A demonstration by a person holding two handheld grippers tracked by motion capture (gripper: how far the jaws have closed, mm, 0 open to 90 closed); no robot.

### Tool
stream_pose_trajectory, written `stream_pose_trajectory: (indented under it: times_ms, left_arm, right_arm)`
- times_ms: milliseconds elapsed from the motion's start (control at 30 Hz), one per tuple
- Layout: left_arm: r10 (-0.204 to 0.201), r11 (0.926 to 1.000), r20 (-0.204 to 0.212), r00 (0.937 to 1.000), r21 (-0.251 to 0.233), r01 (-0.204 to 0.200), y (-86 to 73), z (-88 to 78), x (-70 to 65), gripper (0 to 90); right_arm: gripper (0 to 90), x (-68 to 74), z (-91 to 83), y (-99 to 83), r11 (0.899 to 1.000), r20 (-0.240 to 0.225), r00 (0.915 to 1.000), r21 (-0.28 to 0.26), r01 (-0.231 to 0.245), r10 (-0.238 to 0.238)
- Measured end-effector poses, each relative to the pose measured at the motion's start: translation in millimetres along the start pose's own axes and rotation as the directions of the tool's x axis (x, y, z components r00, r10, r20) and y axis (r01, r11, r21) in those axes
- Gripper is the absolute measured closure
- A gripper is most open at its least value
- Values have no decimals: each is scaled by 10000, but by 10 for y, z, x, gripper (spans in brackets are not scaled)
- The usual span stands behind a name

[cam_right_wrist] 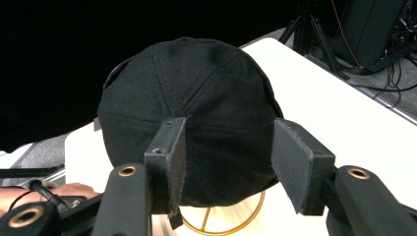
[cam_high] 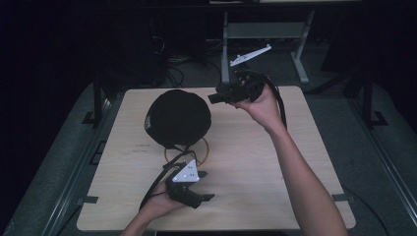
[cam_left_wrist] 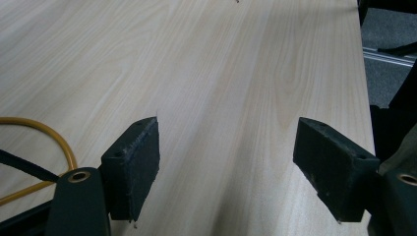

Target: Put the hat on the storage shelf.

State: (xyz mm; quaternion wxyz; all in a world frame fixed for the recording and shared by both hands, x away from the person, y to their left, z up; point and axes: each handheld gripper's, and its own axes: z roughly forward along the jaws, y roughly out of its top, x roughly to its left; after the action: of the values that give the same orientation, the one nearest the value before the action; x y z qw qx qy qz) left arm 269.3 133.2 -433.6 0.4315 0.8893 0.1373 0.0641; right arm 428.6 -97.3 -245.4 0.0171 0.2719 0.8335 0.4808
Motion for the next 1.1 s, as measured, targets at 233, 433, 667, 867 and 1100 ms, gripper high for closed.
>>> stream_pose_trajectory:
  times_ms: [233, 433, 667, 867, 1100]
  left_arm:
    - [72, 10000, -41, 10000, 2, -72, -1, -3, 12, 246]
    - [30, 10000, -45, 10000, -35, -30, -3, 2, 10, 244]
    - [20, 10000, -35, 10000, -31, -20, -6, 0, 14, 243]
    - [-22, 10000, -86, 10000, -35, 22, -12, -1, 13, 242]
    - [14, 10000, -103, 9999, -18, -14, -18, 2, 11, 242]
  right_arm:
    - [457, -44, -84, -87, 9999, 135, 9999, 82, -73, 72]
    - [452, -73, -134, -138, 9999, 178, 9998, 55, -133, 132]
    - [431, -93, -186, -194, 9997, 193, 9995, 80, -235, 233]
    - [425, -108, -243, -245, 9995, 214, 9993, 66, -313, 312]
    - [414, -143, -318, -365, 9993, 342, 9988, 118, -364, 360]
